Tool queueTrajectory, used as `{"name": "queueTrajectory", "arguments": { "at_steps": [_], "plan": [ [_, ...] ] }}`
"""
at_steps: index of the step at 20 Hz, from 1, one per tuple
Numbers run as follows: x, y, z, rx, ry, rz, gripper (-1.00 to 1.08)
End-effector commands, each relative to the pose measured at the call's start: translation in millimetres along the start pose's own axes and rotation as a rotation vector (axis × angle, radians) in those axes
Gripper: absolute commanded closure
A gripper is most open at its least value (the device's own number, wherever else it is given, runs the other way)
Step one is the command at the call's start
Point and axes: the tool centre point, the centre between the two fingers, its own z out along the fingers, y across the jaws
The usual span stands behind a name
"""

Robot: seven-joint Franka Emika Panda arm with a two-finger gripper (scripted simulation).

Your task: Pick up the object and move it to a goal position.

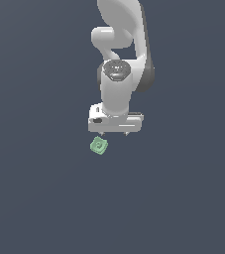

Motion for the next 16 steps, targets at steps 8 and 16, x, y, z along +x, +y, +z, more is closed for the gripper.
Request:
{"name": "queueTrajectory", "arguments": {
  "at_steps": [8,16],
  "plan": [
    [3.3,7.2,-9.6,0.018,0.017,0.013,-0.92],
    [4.1,8.7,-12.0,0.022,0.021,0.014,-0.92]
  ]
}}
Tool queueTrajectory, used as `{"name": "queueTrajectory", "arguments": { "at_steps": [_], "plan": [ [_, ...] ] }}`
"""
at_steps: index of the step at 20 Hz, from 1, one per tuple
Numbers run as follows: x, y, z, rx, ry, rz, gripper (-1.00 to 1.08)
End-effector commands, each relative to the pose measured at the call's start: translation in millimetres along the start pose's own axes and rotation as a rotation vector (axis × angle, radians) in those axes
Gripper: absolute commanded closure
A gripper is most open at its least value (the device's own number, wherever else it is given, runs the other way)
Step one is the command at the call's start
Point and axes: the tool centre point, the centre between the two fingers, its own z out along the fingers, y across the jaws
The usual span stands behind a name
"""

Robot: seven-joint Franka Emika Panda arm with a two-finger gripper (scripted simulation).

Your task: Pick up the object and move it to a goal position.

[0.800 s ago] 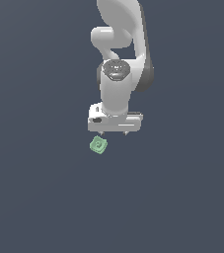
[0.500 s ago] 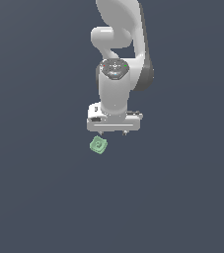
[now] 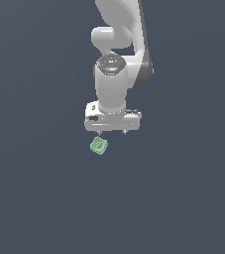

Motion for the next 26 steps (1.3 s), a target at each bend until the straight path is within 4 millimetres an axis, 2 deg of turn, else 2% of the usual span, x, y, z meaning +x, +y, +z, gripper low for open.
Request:
{"name": "queueTrajectory", "arguments": {
  "at_steps": [1,8,19,26],
  "plan": [
    [-0.4,1.2,2.6,0.0,-0.001,0.011,-0.92],
    [-2.9,14.9,21.2,0.001,0.002,0.114,-0.92],
    [-14.6,53.0,69.9,-0.003,0.012,0.393,-0.92],
    [-19.8,65.4,84.3,-0.007,0.016,0.481,-0.92]
  ]
}}
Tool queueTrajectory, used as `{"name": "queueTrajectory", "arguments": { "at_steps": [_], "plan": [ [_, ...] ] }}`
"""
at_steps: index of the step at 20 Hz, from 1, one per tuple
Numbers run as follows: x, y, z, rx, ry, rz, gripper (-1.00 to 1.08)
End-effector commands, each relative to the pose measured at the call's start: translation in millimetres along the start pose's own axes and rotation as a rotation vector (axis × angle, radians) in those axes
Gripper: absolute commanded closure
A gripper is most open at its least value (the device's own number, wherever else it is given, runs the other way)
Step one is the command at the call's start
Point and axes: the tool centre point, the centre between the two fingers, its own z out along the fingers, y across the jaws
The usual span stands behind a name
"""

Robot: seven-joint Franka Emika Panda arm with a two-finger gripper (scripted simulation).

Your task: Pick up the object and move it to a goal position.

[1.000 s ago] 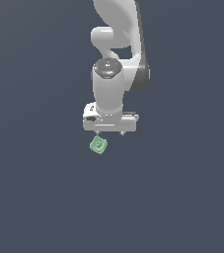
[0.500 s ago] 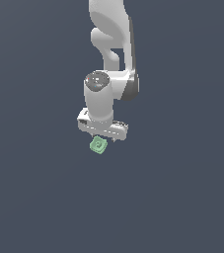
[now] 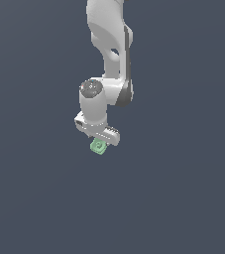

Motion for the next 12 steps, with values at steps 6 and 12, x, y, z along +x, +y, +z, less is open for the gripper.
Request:
{"name": "queueTrajectory", "arguments": {
  "at_steps": [6,12],
  "plan": [
    [0.0,2.7,4.3,-0.001,0.001,0.018,-0.92],
    [-0.5,3.4,24.4,-0.001,0.002,0.02,-0.92]
  ]
}}
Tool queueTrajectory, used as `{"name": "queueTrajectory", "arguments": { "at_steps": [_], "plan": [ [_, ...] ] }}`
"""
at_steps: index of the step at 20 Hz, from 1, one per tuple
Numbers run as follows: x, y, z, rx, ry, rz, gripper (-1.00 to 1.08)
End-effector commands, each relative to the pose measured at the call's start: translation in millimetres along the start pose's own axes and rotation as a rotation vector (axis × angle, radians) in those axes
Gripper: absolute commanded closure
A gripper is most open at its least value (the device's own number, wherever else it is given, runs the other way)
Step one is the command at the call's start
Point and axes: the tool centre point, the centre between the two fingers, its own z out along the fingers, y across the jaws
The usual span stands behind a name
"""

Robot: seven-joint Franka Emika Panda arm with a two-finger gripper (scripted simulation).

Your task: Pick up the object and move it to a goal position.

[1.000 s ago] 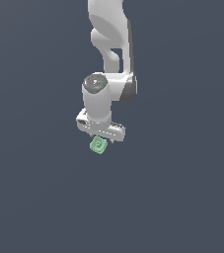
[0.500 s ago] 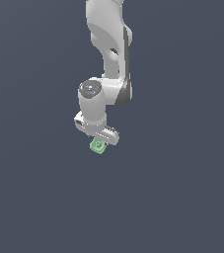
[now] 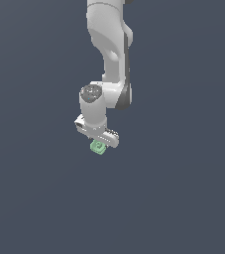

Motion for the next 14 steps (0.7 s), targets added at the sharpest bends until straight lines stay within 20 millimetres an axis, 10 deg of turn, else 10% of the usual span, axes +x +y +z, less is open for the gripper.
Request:
{"name": "queueTrajectory", "arguments": {
  "at_steps": [1,10,11,14],
  "plan": [
    [-0.7,0.6,12.4,-0.001,-0.001,0.002,-0.92],
    [-0.1,0.3,36.2,0.0,0.0,0.004,-0.92],
    [-0.1,0.3,36.2,0.0,0.0,0.004,1.08],
    [-0.1,0.3,36.2,0.0,0.0,0.004,1.08]
  ]
}}
